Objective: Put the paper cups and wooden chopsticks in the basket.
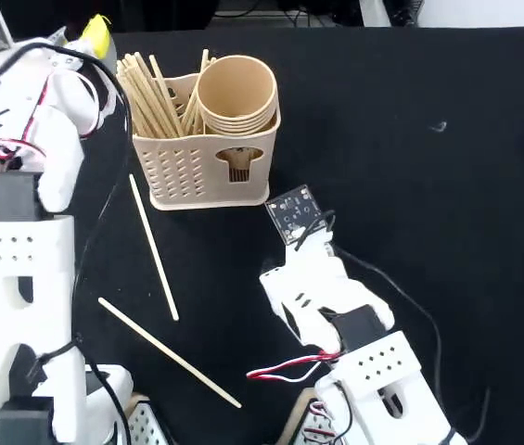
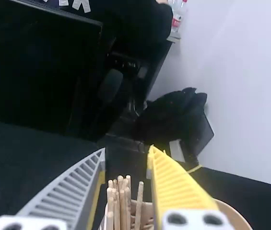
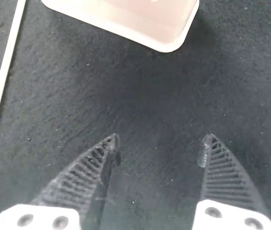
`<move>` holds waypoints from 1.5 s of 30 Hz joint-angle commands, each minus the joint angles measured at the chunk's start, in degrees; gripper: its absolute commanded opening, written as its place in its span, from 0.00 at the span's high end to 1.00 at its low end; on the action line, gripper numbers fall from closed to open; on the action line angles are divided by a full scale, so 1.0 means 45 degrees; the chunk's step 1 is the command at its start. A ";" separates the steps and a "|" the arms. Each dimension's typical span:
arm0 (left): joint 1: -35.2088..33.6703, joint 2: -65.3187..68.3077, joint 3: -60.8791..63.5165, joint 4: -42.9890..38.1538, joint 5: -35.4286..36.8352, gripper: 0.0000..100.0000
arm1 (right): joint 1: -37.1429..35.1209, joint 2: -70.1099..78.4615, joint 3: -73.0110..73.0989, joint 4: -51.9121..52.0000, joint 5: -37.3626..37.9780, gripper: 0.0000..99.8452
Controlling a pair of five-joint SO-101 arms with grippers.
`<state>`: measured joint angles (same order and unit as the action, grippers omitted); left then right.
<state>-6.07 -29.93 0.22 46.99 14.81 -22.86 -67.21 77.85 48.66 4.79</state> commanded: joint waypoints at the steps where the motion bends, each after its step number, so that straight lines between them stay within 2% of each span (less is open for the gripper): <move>1: -0.0029 -0.0410 -0.2276 0.2501 -0.0156 0.85 | 0.0254 -0.0322 -0.0029 -0.0274 0.0000 0.73; 9: -0.2315 -0.0410 -0.4777 0.7541 -0.0156 0.85 | 0.0254 -0.0322 -0.0029 -0.0274 0.0000 0.73; 14: -0.2647 -0.0352 -0.4308 1.0256 0.0059 0.85 | 0.0254 -0.0322 -0.0029 -0.0274 0.0000 0.73; 19: -0.2647 -0.0313 -0.1905 1.1585 0.2930 0.85 | 0.0254 -0.0322 -0.0029 -0.0274 0.0000 0.73; 22: -0.2608 -0.0293 0.0479 1.1585 0.4161 0.85 | 0.0254 -0.0322 -0.0029 -0.0274 0.0000 0.73; 25: -0.2549 -0.0254 0.3175 1.1390 0.4220 0.85 | 0.0254 -0.0322 -0.0029 -0.0274 0.0000 0.73; 33: -0.2549 -0.0254 0.9446 0.7248 0.4220 0.77 | 0.0254 -0.0322 -0.0029 -0.0274 0.0000 0.73; 37: -0.2530 -0.0254 1.1282 0.5802 0.4220 0.77 | 0.0254 -0.0322 -0.0029 -0.0274 0.0000 0.73; 42: -0.2530 -0.0254 1.2493 0.4962 0.4220 0.77 | 0.0254 -0.0322 -0.0029 -0.0274 0.0000 0.73; 45: -0.2530 -0.0254 1.3255 0.3653 0.4278 0.77 | 0.0274 -0.0322 -0.0029 -0.0274 0.0000 0.73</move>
<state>-17.49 -30.46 57.01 69.76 33.10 -22.86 -67.21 77.85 48.66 4.79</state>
